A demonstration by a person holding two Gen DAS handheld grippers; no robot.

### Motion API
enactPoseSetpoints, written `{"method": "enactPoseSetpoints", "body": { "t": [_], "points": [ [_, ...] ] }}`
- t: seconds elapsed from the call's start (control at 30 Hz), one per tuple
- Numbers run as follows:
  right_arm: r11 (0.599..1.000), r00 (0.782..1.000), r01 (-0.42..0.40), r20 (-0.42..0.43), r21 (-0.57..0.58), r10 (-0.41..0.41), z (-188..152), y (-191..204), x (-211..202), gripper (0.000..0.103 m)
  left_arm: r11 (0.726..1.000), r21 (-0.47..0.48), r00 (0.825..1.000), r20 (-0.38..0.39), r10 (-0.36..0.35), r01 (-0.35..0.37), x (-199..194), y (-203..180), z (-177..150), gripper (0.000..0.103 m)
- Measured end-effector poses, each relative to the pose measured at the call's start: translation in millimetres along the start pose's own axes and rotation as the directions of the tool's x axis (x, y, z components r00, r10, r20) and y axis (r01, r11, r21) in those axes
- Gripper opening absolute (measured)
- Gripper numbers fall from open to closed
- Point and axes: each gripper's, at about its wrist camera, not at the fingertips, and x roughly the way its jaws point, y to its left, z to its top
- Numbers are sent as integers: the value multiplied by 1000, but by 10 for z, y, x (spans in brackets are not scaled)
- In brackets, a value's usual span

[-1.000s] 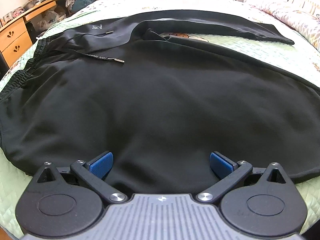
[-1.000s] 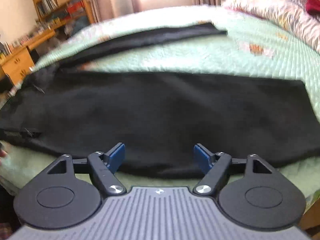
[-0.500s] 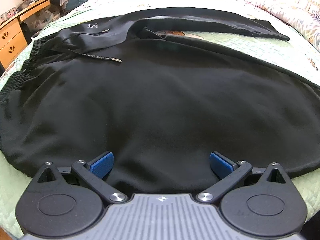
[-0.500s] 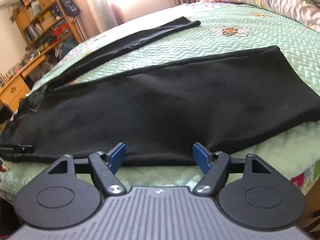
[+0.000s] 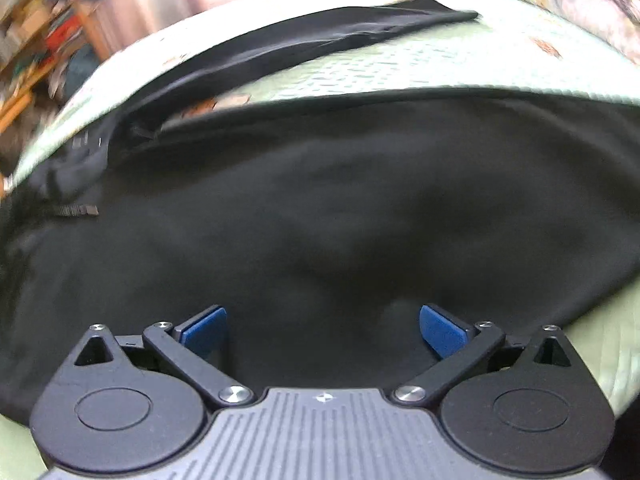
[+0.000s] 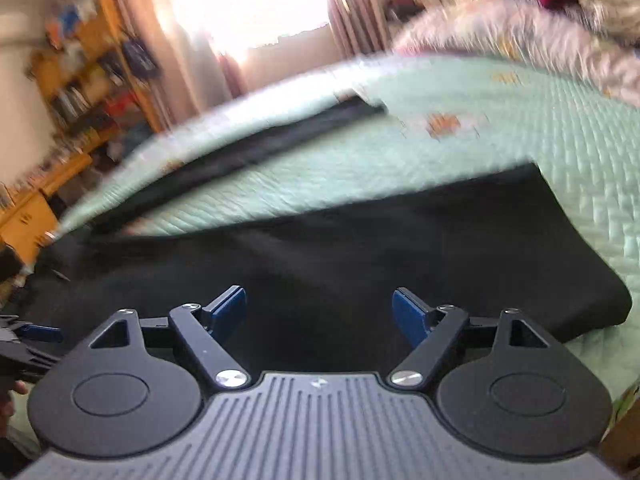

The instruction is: Fold clothes

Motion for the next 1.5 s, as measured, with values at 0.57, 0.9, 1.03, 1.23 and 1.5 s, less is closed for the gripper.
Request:
{"method": "enactPoseSetpoints", "body": {
  "t": [0.57,0.9,1.03,1.23,1.5],
  "points": [
    [1000,994,15,104,22,-17,323,-229,72,77,994,-94,998,-33,59,-62,-99,-179,243,92],
    [970,995,-28,-96,-243,5,286,38,590,74,995,-7,994,-54,-97,97,335,-733,583,103],
    [977,996,38,-72,-210,-54,519,-226,740,71,994,-64,995,-54,-89,85,464,-528,706,103],
    [986,993,109,-22,-122,-112,744,-529,900,68,994,-88,998,-25,-60,58,471,-378,706,103],
    [999,999,0,42,-37,1,392,-349,333,77,992,-107,997,29,75,-71,156,12,471,102]
  ]
}}
